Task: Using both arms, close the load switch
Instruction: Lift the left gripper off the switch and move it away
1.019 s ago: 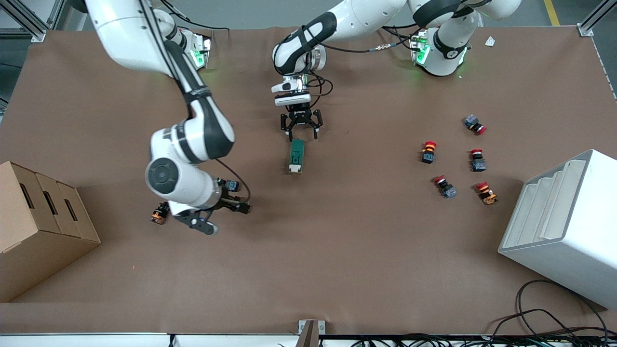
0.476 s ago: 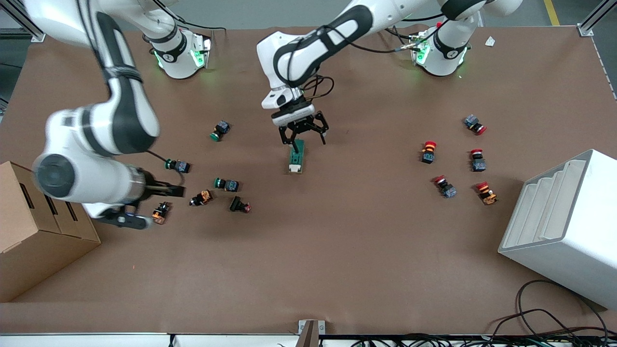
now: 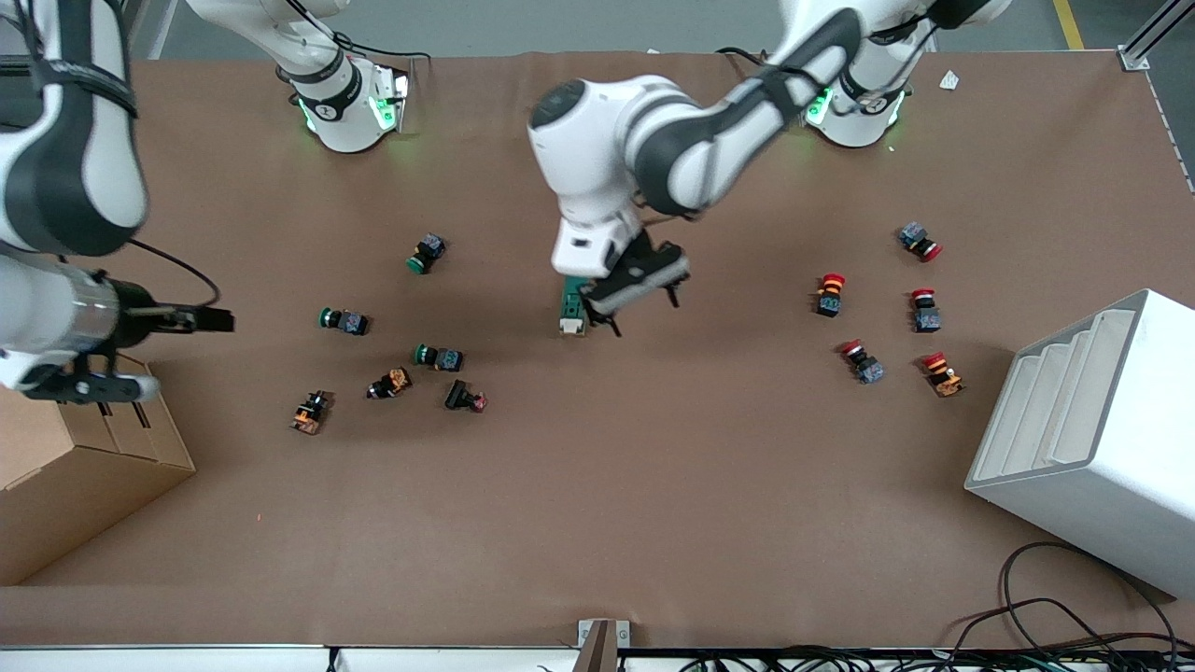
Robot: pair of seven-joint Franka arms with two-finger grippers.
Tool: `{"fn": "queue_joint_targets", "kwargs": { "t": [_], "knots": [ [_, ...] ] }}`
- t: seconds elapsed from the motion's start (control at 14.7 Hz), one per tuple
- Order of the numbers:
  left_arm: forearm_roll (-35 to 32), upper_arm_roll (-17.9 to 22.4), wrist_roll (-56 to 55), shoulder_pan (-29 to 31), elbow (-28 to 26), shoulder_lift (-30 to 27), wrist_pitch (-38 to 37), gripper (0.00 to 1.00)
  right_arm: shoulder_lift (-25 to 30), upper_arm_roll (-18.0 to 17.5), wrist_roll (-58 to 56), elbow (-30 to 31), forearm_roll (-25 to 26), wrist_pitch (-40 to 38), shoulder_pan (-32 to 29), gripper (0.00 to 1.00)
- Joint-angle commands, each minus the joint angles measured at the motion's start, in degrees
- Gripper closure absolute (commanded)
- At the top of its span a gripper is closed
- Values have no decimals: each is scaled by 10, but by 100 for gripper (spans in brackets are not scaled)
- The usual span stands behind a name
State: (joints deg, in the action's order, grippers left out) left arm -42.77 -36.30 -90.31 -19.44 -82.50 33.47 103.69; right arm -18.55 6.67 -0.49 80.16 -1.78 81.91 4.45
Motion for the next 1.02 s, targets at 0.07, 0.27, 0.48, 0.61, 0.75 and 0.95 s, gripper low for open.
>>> {"fn": "queue_joint_targets", "kwargs": {
  "t": [0.07,0.27,0.48,0.61,0.75,0.95],
  "knots": [
    [104,-7,121,92,-9,-59,-5,0,4,-11,-21,-41,29,-34,-26,0],
    [122,-8,241,156,-2,-63,-4,0,-3,-13,-22,-66,24,-44,-48,0],
    [178,-7,318,213,5,-81,-5,0,-3,-14,-22,-74,24,-42,-49,0],
    [202,-8,383,251,7,-82,-5,0,-3,-14,-16,-75,25,-40,-45,0],
    [201,-7,453,279,8,-90,-5,0,-1,-15,-17,-76,25,-44,-43,0],
    [226,-3,550,309,9,-103,-23,0,17,-15,-15,-76,19,-59,-45,0]
  ]
}}
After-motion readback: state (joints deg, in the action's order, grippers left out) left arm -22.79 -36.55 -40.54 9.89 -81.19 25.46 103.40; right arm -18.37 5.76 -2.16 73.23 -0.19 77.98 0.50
